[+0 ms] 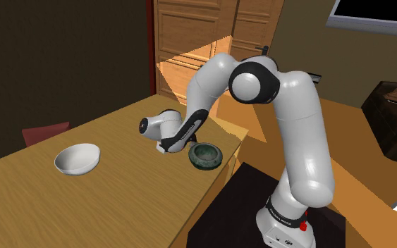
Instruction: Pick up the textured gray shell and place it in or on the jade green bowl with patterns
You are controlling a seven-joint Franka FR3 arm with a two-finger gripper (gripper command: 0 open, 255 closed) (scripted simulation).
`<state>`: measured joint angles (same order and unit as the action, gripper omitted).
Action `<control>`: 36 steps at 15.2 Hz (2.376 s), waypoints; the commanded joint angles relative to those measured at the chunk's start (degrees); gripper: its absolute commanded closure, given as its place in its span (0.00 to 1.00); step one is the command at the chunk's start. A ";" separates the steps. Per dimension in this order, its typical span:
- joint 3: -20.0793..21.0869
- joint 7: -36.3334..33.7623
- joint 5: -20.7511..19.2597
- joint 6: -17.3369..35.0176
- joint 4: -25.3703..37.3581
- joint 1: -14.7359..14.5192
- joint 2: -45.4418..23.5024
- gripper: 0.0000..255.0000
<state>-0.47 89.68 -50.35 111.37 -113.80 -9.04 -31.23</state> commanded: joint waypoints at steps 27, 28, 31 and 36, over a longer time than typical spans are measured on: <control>-1.26 1.55 -3.79 2.96 -3.31 1.22 0.96 1.00; -1.21 1.94 -3.63 2.64 -3.50 1.23 1.63 1.00; -1.07 3.14 -3.14 1.65 -4.01 1.23 3.62 1.00; -0.85 5.20 -2.32 -0.08 -4.64 1.22 6.81 1.00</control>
<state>-1.36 94.43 -52.84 111.67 -118.38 -7.83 -25.02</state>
